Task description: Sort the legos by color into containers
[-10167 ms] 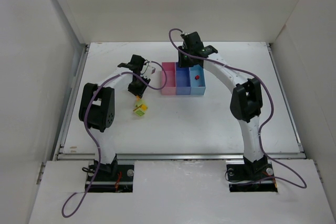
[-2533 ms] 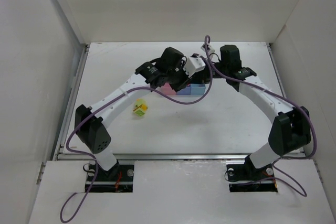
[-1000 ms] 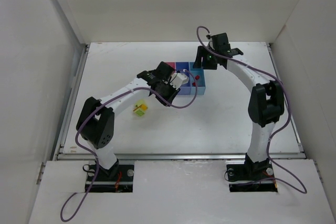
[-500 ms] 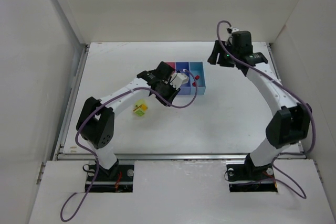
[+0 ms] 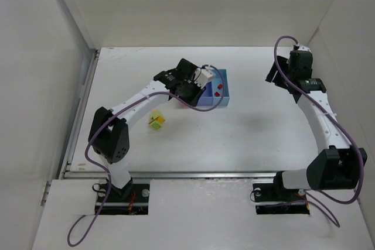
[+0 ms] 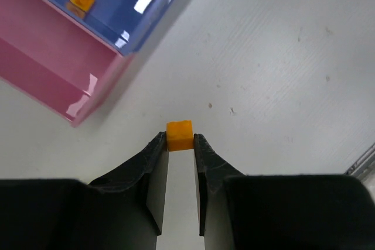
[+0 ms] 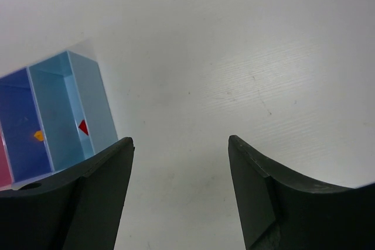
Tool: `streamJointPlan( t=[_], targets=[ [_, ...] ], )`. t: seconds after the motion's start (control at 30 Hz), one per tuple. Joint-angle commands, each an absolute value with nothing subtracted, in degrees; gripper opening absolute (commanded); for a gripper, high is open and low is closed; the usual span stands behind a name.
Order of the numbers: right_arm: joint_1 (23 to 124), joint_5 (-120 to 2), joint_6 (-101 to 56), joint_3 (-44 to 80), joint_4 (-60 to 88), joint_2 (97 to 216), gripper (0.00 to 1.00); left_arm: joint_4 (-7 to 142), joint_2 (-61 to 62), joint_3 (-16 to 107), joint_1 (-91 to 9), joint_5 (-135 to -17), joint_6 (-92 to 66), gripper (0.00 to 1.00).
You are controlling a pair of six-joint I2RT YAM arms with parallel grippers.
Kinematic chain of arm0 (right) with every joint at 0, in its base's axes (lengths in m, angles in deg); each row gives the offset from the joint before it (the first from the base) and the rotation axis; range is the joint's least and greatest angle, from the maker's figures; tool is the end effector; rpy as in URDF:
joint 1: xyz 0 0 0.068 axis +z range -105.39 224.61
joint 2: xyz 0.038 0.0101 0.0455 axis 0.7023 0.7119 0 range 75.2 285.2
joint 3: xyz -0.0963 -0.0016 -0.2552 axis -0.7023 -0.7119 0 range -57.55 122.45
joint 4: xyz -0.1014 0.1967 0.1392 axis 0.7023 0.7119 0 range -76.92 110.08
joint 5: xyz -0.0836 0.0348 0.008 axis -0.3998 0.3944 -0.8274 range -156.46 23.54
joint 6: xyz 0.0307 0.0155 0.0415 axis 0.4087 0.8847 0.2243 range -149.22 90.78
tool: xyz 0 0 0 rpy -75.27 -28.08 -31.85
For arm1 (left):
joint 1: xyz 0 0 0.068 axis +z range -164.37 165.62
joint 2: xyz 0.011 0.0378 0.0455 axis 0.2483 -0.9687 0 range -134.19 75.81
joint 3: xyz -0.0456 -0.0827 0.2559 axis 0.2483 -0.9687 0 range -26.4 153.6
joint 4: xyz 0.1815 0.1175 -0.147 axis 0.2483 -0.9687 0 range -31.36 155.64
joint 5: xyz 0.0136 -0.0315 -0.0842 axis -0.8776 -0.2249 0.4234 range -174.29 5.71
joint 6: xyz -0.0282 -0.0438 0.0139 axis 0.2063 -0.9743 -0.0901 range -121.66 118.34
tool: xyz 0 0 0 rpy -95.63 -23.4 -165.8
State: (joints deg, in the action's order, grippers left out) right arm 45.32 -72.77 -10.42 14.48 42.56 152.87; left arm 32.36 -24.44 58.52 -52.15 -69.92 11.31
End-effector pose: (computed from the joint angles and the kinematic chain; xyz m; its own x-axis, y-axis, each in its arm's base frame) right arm 0.3027 -0.0002 0.3441 -0.5196 0.3140 -0.7946 0.2588 0.9442 0.2038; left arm 0.3036 -0.2464 0.2850 -0.4156 0.5970 -0.6862 0.8378 0.5450 -0.0331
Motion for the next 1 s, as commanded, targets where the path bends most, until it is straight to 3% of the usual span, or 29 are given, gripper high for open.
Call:
streamJointPlan(
  t=[0.0,0.33,0.8,0.87,0.9,0.93,0.97],
  targets=[
    [44.88,-75.95,-10.15,13.3,41.03,150.35,0.71,34.17,-25.0,63.15,-51.99,-71.98,11.7,0.0],
    [44.35,-75.95,-9.62,9.96,41.03,149.3,0.71,49.02,-29.48,66.23,-51.99,-77.78,9.33,0.0],
    [44.35,-75.43,-9.62,8.38,40.51,148.15,0.71,51.32,-42.39,76.07,-51.46,-80.87,7.04,0.01],
    [44.35,-75.43,-9.62,8.37,40.51,148.15,0.71,49.48,-44.76,79.31,-51.46,-80.87,7.04,0.17],
    [44.35,-75.43,-10.15,8.37,40.51,148.15,0.71,48.6,-44.77,79.94,-51.46,-80.87,7.04,0.3],
    [44.35,-75.43,-10.15,8.37,40.51,148.15,0.71,48.07,-45.38,79.94,-51.46,-80.87,7.04,0.5],
    [44.35,-75.43,-10.15,8.37,40.51,147.63,0.71,48.06,-45.39,79.94,-51.46,-80.87,7.04,0.56]
  ],
)
